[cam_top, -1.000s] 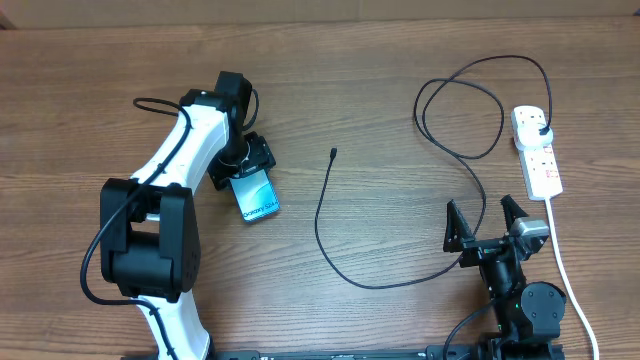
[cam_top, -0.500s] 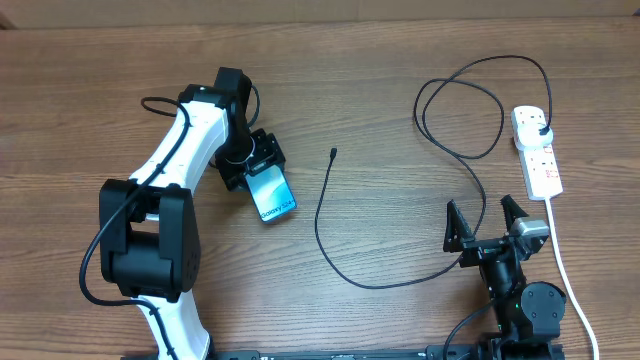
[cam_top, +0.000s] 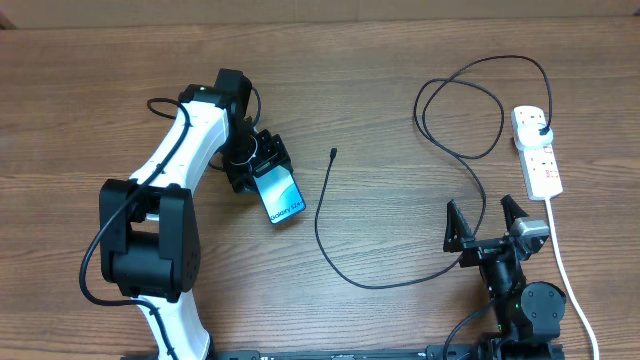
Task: Plug charger to phone and switch on socket
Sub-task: 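Carry the phone with the left gripper toward the table center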
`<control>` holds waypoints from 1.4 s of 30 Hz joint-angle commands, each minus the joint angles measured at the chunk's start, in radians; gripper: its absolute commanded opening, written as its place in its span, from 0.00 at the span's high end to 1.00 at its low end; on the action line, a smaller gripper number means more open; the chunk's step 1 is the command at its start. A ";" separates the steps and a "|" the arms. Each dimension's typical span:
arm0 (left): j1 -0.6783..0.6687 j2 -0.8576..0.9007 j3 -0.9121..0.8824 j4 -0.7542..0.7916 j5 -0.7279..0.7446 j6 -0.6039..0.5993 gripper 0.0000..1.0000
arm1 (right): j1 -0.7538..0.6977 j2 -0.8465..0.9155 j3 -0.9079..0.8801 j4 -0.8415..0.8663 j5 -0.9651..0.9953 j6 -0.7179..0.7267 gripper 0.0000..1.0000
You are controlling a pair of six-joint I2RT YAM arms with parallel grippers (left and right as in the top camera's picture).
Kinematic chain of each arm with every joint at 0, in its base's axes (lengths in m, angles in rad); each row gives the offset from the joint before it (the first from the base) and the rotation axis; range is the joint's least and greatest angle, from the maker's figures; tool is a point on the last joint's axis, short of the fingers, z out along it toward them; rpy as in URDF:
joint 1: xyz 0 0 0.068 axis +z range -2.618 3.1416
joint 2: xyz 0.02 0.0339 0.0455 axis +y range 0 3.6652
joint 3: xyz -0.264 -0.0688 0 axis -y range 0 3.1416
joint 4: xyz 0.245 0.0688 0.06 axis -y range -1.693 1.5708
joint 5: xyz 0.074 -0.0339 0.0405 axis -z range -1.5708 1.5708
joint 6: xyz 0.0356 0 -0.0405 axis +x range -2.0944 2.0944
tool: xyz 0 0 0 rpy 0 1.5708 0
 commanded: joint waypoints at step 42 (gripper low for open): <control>-0.006 0.003 0.029 -0.043 0.273 -0.553 0.27 | -0.006 -0.009 -0.011 0.005 -0.002 -0.001 0.00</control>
